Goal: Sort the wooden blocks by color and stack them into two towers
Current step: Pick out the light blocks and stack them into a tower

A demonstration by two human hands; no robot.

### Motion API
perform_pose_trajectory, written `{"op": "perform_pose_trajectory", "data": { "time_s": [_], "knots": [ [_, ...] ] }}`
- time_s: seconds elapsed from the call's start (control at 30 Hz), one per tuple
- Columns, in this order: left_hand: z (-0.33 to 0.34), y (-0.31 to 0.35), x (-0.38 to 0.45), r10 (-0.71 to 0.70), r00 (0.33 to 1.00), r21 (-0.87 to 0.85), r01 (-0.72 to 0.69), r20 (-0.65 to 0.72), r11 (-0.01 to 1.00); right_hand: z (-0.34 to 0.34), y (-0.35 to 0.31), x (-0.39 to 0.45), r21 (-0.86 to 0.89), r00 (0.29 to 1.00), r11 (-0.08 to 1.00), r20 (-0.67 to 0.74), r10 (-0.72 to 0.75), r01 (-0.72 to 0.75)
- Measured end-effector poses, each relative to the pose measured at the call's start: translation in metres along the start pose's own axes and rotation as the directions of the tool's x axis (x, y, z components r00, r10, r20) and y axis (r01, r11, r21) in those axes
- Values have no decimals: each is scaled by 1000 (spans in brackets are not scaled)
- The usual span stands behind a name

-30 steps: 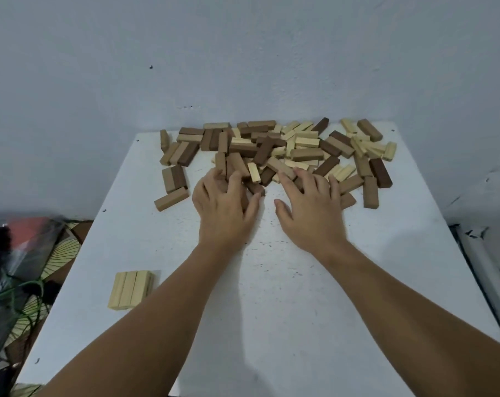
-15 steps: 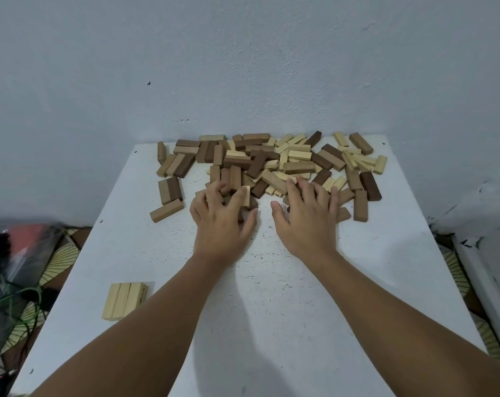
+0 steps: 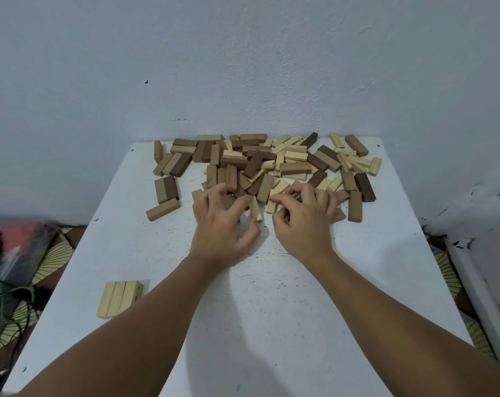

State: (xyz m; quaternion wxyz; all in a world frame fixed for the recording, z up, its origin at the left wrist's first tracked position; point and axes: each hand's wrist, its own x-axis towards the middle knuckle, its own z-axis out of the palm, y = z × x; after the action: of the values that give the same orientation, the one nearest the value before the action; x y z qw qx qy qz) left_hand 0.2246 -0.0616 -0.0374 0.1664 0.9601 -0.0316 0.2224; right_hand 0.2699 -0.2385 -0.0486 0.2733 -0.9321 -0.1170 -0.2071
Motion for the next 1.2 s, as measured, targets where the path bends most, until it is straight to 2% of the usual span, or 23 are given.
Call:
{"op": "perform_pose_trajectory", "data": {
  "time_s": [0.13, 0.27, 0.53, 0.73, 0.9, 1.2],
  "knots": [
    [0, 1, 1, -47, 999, 19, 46, 28, 999, -1, 0, 2, -141, 995, 989, 72, 62, -52],
    [1, -1, 0, -35, 999, 0, 35, 33, 999, -1, -3, 2, -243, 989, 970, 144, 20, 15],
    [-1, -2, -13, -23, 999, 50, 21, 43, 999, -2, -5, 1, -185, 985, 973, 132, -114, 138],
    [-16, -7, -28, -26, 991, 35, 21, 133, 999, -1, -3, 0, -177, 977, 964, 114, -181, 199],
    [-33, -7, -33, -104, 967, 75, 89, 231, 993, -9, -5, -10, -172, 958, 946, 123, -257, 276],
    [-44, 0, -64, -132, 958, 54, 123, 254, 991, -36, -8, -54, -101, 917, 928, 225, -331, 360]
  ]
}}
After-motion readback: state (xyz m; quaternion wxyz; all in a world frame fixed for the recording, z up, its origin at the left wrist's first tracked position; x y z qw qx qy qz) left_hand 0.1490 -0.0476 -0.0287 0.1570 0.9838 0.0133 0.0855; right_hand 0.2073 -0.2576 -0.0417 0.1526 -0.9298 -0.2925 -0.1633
